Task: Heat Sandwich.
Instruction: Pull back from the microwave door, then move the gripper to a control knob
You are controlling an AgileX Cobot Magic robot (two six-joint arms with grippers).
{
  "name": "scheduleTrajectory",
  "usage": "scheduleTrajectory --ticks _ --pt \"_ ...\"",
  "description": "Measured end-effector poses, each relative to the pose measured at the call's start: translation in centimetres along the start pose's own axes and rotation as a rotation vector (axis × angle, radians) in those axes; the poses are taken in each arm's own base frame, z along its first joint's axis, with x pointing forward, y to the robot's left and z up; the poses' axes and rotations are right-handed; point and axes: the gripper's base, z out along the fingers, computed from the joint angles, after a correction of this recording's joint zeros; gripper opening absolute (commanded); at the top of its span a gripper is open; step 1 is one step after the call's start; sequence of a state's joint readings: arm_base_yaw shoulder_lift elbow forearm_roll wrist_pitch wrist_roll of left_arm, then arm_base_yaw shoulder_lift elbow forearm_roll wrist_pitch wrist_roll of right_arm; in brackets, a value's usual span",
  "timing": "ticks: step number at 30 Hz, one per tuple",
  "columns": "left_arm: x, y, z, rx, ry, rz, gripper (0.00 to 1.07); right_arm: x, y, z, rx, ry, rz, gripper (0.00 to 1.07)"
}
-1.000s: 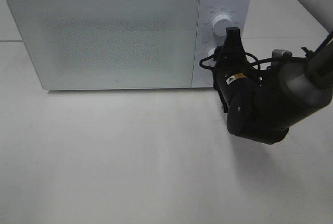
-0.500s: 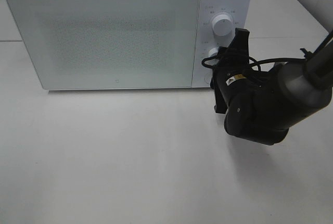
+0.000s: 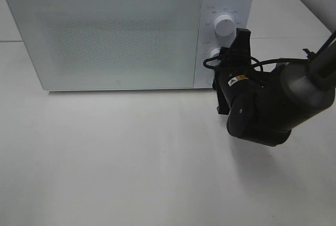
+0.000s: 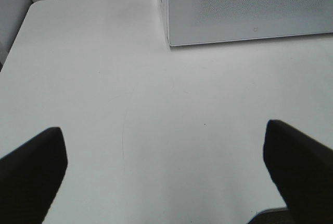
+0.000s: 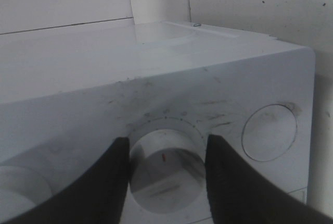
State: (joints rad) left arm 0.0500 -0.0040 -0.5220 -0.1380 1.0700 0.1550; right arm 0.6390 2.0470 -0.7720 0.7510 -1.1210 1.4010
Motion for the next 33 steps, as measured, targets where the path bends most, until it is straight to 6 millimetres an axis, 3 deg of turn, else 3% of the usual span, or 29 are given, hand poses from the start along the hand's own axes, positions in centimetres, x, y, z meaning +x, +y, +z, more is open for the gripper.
scheduleTrajectory --ticks 9,12,13,16,19,33 --pt "0.0 0.0 0.0 0.0 0.0 0.0 0.98 0.0 0.0 0.0 0.0 0.0 -0.003 0.37" --pt "0.0 0.0 0.0 0.0 0.0 0.0 0.98 0.0 0.01 0.0 -0.001 0.0 -0.004 0.52" --pt "0.0 0.0 0.0 0.0 0.0 0.0 0.98 0.0 0.01 0.0 -0.001 0.0 -0.004 0.52" --pt "0.0 0.0 0.0 0.0 0.0 0.0 0.98 0.43 0.22 0.05 -0.018 0.037 -0.024 0.7" --pt "0.0 0.0 0.0 0.0 0.0 0.0 0.98 0.53 0.34 0.07 -0.028 0.044 -0.031 0.79" --pt "0.0 0.0 0.0 0.0 0.0 0.0 0.98 0.6 0.22 0.04 -0.019 0.055 -0.075 0.76"
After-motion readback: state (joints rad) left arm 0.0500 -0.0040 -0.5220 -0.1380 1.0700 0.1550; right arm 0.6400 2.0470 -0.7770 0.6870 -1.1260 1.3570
